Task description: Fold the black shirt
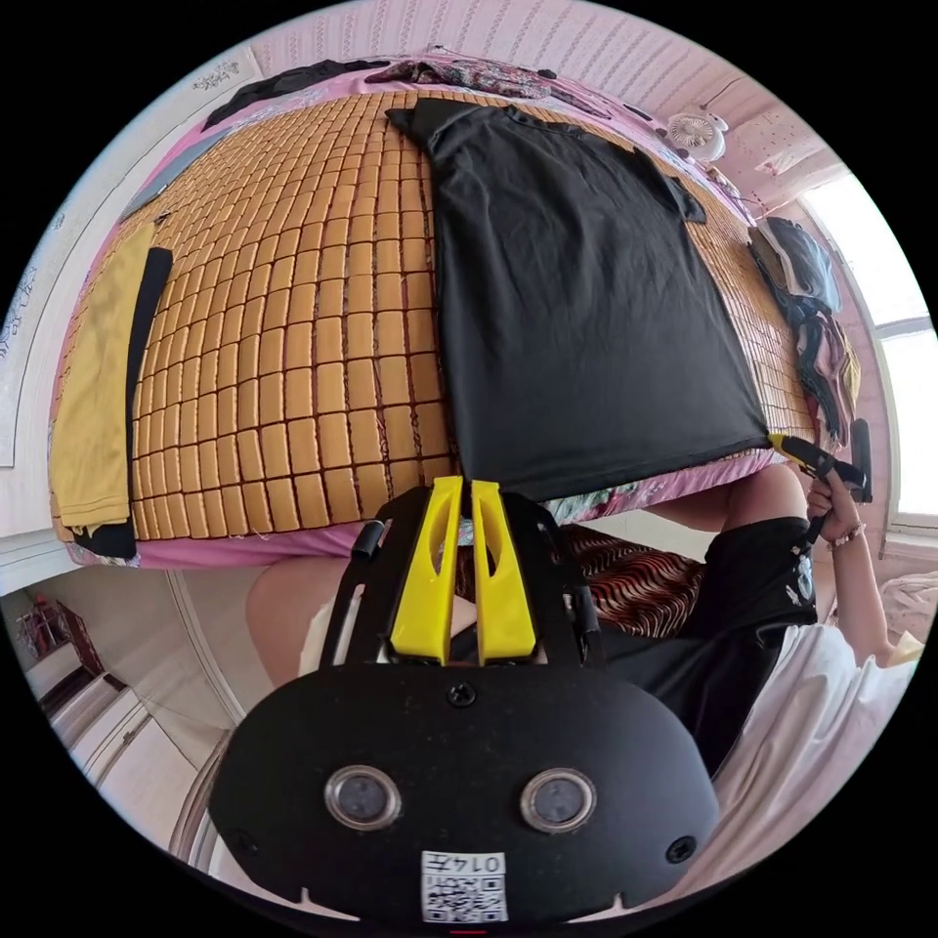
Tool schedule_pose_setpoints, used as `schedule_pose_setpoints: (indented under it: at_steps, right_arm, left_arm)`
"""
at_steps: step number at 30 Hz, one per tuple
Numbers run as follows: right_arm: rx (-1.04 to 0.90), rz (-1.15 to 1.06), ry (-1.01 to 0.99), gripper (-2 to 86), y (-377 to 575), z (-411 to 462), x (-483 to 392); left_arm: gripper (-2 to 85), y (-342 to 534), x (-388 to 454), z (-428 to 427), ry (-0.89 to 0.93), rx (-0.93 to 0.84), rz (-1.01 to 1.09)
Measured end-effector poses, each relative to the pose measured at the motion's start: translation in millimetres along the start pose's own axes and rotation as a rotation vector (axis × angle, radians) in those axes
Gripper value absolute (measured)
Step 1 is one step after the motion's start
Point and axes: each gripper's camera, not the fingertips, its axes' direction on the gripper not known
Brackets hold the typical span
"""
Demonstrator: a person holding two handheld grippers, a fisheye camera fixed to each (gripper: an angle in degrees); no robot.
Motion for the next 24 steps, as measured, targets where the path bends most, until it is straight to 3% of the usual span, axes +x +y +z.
schedule_pose_setpoints:
  at_steps: [11, 17, 24]
  right_arm:
    - [0.175, -0.061, 0.119, 6.4, 26, -2, -33]
    - [0.118, -0.010, 0.193, 2.1, 28, 18, -35]
    - [0.133, 0.033, 0.127, -0.4, 46, 13, -20]
  left_arm:
    - [5.6, 11, 22, -4, -0.081, 0.072, -0.076]
    - [5.9, 8, 49, 11, -0.148, 0.011, -0.014]
    - [0.4, 10, 84, 24, -0.268, -0.035, 0.080]
